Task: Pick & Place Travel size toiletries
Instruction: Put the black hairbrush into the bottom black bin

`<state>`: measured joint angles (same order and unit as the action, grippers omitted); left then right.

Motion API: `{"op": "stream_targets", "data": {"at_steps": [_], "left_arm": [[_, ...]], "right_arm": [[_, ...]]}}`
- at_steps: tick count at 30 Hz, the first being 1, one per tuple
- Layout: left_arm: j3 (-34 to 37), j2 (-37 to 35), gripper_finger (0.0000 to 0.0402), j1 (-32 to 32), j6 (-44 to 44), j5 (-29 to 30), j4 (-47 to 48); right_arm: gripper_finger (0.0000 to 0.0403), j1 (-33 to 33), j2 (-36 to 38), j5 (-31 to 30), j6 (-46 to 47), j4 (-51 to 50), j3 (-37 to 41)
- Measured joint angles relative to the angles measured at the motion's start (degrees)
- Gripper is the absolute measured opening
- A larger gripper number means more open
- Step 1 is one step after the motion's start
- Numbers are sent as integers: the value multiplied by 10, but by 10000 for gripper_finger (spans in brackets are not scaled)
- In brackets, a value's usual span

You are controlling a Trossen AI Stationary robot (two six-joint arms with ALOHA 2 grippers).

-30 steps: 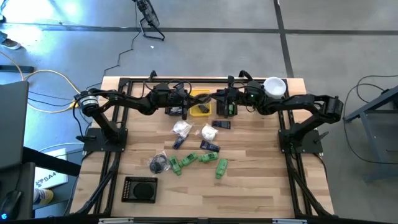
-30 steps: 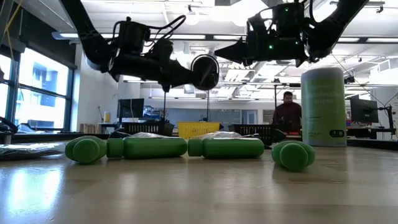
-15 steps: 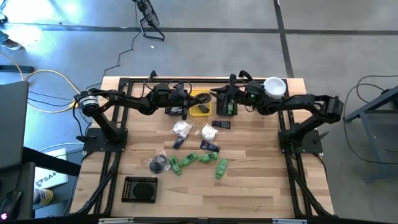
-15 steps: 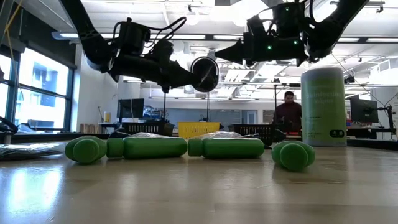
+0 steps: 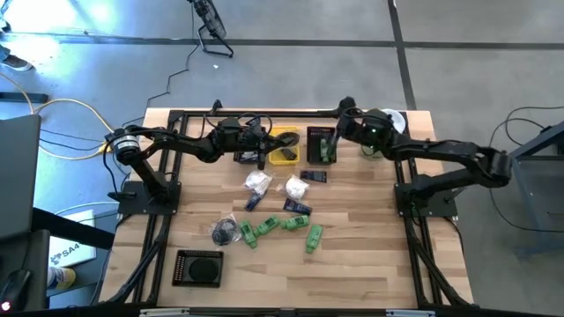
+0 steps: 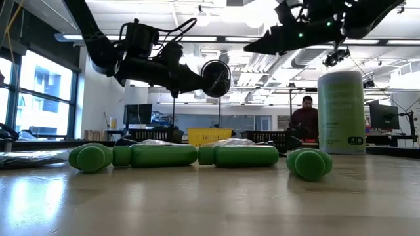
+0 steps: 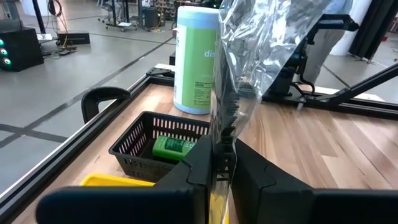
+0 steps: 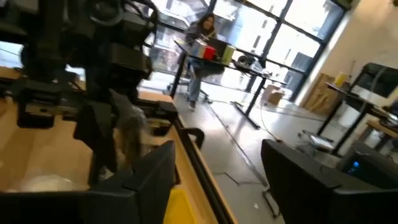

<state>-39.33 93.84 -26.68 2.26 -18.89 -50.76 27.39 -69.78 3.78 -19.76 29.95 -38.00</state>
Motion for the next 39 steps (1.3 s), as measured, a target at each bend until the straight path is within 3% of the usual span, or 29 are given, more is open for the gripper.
{"op": "stream_targets", "data": {"at_steps": [8, 16, 21, 28, 36, 39], "left_arm": [[0, -3, 28, 0, 28, 1, 8], [0, -54, 34, 1, 92, 1, 95], [0, -107, 35, 1, 127, -9, 209], [1, -184, 36, 12, 157, -108, 357], [1, -291, 37, 89, 231, -108, 532], [-13, -330, 37, 123, 278, -102, 638]], "right_arm": [[226, 42, 10, 8, 4, -67, 0], [208, 62, 0, 43, 4, -56, 0], [197, 75, 0, 74, 4, -38, 0], [184, 93, 0, 88, 4, -11, 0], [173, 95, 0, 101, 8, -7, 0], [173, 95, 0, 104, 8, -3, 0]]}}
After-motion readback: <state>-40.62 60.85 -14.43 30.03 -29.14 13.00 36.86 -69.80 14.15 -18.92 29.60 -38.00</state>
